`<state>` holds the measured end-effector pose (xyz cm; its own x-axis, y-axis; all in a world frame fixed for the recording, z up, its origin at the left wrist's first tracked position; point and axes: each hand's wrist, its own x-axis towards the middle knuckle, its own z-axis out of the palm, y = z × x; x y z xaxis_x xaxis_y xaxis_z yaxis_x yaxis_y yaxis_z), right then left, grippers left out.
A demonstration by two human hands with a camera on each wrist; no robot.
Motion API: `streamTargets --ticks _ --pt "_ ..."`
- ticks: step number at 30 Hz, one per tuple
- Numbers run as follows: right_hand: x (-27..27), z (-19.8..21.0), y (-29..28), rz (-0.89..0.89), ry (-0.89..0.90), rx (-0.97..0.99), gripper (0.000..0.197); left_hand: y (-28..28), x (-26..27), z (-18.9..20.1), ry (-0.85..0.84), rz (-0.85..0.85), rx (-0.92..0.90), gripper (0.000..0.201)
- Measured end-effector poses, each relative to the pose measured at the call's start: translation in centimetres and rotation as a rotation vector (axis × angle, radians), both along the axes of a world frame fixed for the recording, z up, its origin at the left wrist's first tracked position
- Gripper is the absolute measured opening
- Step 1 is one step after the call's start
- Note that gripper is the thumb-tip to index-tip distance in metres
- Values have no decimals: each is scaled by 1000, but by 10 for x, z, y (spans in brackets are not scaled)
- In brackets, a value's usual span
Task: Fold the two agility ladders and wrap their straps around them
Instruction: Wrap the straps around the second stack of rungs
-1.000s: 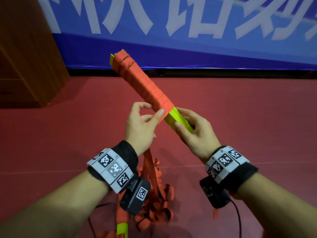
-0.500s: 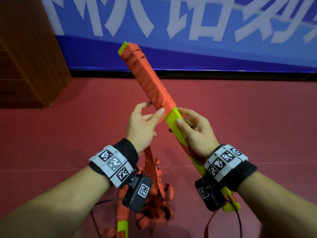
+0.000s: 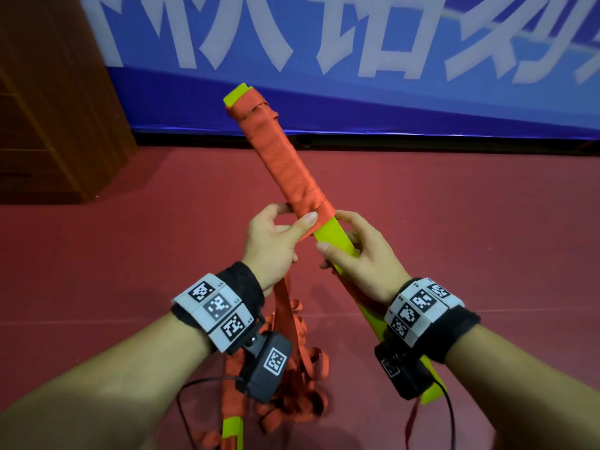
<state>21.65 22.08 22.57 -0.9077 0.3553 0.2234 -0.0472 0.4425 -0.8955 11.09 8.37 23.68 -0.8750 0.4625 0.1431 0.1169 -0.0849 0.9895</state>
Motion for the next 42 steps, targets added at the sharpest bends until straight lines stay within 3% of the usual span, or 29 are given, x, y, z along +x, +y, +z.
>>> streamTargets --ticks 3,7,16,24,37,42 --pt "-1 -3 0 -37 -111 304 86 4 6 0 13 72 -1 30" --pt "-4 -5 3 -131 -137 406 91 5 11 0 33 128 -13 31" --pt "-1 1 -4 -336 -128 607 61 1 12 6 56 133 -56 34" --pt "-3 0 1 -335 -37 558 63 -6 20 19 155 80 -59 37" --pt "-5 -6 7 -170 32 466 71 -11 11 22 159 85 9 43" --pt "-6 -6 3 -110 91 388 68 -10 6 21 129 101 57 35"
